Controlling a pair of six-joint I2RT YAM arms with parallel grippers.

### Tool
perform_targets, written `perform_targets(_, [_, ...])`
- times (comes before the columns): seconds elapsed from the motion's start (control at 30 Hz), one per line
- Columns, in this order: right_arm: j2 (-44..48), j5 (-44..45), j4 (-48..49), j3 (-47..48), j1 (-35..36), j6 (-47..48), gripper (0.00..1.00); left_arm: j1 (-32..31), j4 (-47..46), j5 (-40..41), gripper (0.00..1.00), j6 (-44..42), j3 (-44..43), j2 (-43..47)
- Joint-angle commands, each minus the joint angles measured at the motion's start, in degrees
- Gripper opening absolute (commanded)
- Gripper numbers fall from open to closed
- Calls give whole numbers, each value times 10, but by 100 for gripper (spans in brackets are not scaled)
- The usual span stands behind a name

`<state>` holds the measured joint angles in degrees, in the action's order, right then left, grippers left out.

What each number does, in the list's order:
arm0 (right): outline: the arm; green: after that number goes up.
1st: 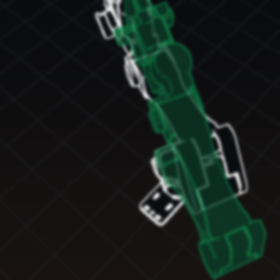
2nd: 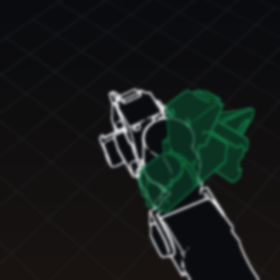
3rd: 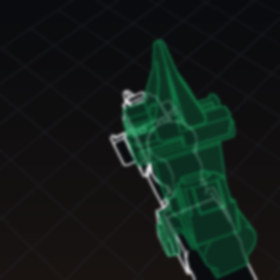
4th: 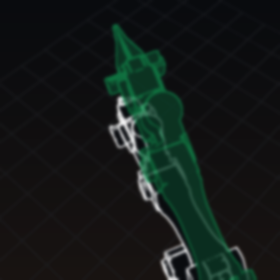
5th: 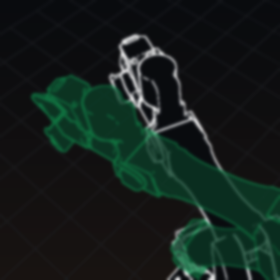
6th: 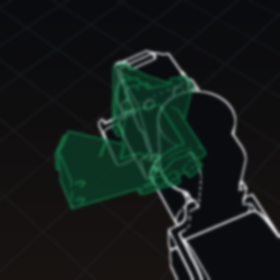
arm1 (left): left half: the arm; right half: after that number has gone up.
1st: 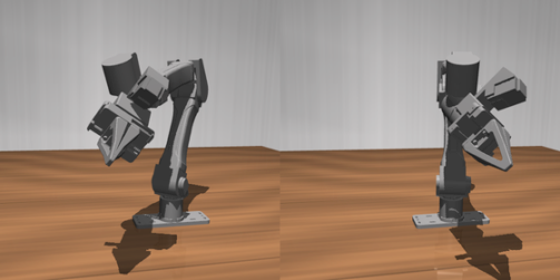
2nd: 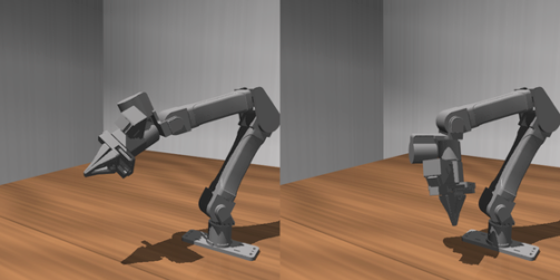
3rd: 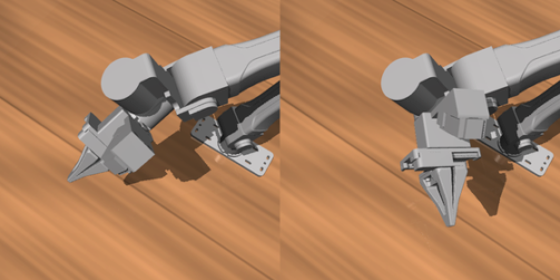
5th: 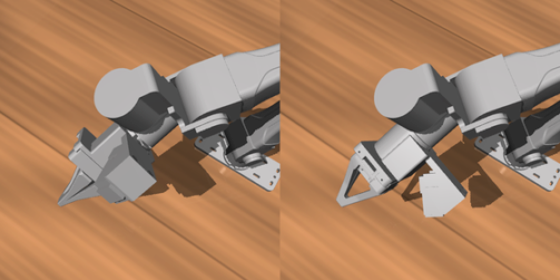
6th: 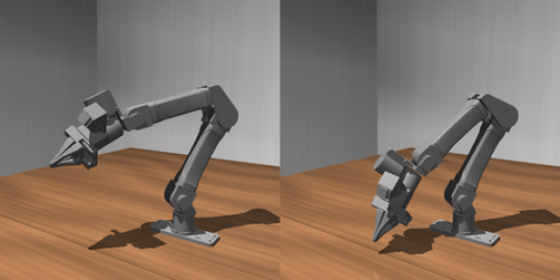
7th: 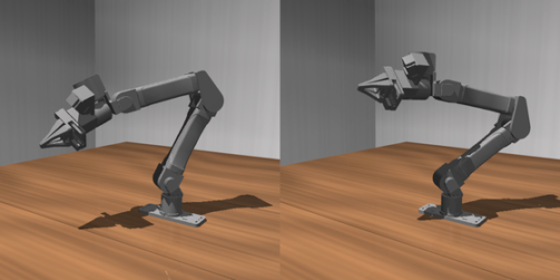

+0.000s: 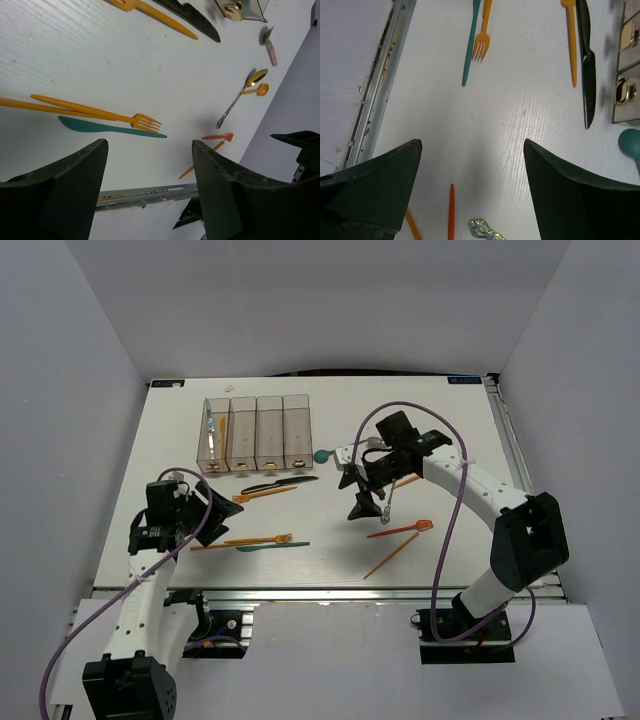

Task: Sort the eating utensils into containers

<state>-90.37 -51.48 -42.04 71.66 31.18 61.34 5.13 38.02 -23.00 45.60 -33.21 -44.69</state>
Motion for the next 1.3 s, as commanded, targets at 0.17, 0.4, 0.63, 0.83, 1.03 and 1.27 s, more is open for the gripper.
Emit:
perform_targets(0.17, [21, 61, 28, -28, -2, 34, 88, 1, -57, -34, 78, 5, 1, -29])
perform_targets(0.4, [3, 61, 30, -8, -2, 48, 88, 1, -80, -43, 68, -121, -109, -95])
perform_targets(0.63, [-2, 60, 37, 3, -3, 36, 88, -54, -108, -125, 61, -324, -272, -202])
perform_targets(0.83, [5, 60, 39, 1, -17, 27, 88, -223, -70, -87, 55, -478, -337, -310])
perform_targets(1.03, [12, 60, 34, -5, -45, 24, 88, -312, -44, 24, 42, -561, -362, -405])
perform_targets(1.27, [7, 61, 26, 2, -55, 17, 88, -331, -50, 161, 35, -641, -392, -486])
